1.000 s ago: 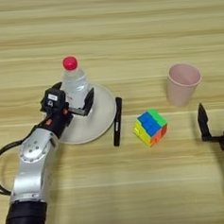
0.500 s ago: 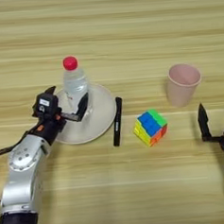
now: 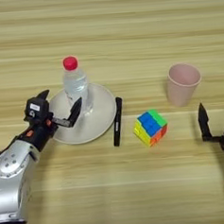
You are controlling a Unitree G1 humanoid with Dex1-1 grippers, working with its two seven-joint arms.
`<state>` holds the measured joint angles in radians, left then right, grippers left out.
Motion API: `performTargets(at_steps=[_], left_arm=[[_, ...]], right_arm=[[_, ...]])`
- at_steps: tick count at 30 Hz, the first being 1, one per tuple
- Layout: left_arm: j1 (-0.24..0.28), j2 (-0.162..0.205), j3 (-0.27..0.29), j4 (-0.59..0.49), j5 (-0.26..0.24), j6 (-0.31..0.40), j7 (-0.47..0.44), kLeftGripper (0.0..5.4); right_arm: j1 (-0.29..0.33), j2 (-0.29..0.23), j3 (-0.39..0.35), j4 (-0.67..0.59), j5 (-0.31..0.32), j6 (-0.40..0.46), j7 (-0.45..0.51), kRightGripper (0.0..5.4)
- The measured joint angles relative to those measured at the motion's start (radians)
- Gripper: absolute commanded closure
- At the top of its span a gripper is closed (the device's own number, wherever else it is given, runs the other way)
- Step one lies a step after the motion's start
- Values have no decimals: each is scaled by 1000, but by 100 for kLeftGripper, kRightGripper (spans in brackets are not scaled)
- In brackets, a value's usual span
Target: Move the objects on the table
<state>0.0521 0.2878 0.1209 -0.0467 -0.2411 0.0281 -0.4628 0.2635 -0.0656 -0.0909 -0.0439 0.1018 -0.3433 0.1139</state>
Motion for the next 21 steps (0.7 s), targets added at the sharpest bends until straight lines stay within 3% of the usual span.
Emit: performTargets(at_steps=[15,21], left_arm=[[19,47,74,21,-2,0,4,1],[15,48,103,60,-2,-1,17,1]], right_arm=[[-1,0,-8,1,1,0,-1,0],[-1,0,-12,1,1,0,-2,0]])
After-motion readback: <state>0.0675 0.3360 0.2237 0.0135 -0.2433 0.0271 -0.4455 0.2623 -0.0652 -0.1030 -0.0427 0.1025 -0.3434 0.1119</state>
